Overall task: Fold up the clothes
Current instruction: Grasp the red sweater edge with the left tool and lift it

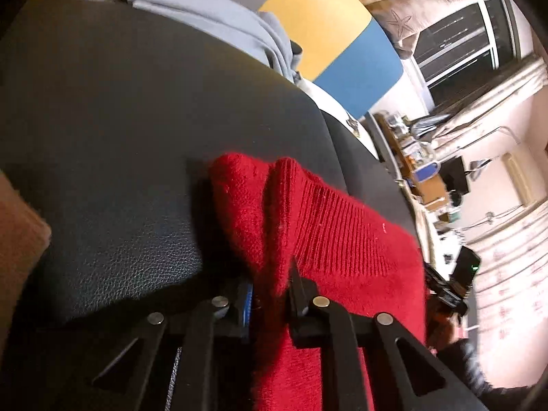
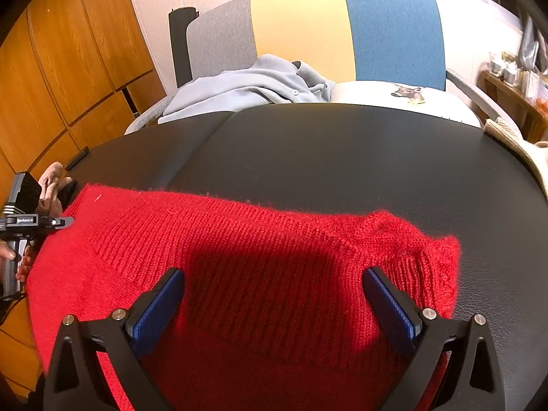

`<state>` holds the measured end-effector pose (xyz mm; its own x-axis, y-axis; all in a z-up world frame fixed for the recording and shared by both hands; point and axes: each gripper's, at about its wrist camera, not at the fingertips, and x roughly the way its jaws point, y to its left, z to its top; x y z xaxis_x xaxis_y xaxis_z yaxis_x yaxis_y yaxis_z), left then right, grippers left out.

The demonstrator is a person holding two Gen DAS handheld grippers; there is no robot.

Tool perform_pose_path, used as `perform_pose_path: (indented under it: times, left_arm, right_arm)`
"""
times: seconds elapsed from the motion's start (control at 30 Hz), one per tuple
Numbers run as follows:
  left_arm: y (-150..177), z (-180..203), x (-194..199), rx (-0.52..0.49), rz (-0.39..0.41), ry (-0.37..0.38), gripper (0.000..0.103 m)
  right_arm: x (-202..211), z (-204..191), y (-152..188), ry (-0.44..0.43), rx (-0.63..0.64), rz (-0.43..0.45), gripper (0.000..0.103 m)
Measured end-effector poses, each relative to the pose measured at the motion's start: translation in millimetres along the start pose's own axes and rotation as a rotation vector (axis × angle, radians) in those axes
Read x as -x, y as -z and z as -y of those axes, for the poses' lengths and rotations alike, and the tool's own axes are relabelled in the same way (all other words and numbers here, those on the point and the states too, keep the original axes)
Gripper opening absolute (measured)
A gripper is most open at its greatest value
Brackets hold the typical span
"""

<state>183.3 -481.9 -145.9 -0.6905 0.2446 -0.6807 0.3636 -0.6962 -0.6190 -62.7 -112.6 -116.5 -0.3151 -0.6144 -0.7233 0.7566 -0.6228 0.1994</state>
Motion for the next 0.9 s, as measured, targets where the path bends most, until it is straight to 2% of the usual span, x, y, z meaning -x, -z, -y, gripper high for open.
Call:
perform_pose_path:
  times: [0.13, 0.23, 0.4, 0.5, 0.57, 0.73, 0.83, 0.9]
  left_arm:
    - [-5, 6, 23, 0.006, 0.057, -0.028, 0.013]
    - [-18, 10, 45, 0.000, 0.096, -0.048, 0.013]
    - [-39, 21, 76, -0.012, 0.119, -0.086, 0.013]
    - [-46, 31, 88, -0.019, 0.113, -0.094, 0.012]
    - [-47, 43, 94, -0.033, 0.105, -0.094, 0.012]
    - [-47, 81, 106, -0.047, 0.102, -0.064, 0.012]
    - [-46, 105, 111, -0.048, 0.097, -0.025, 0.012]
    - [-46, 122, 114, -0.048, 0.094, 0.001, 0.012]
  right_arm:
    - [2, -4, -1, 0.008, 0.008, -0.008, 0.103]
    - [16, -12, 1, -0.078, 0.054, -0.047, 0.103]
    - [64, -19, 23, -0.242, 0.186, -0.148, 0.103]
    - [83, -20, 34, -0.273, 0.260, -0.207, 0.103]
    - [88, -21, 34, -0.281, 0.290, -0.209, 0.103]
    - [78, -37, 16, -0.337, 0.412, -0.199, 0.103]
    - [57, -46, 8, -0.367, 0.502, -0.241, 0.103]
    - [36, -45, 7, -0.355, 0.545, -0.305, 0.103]
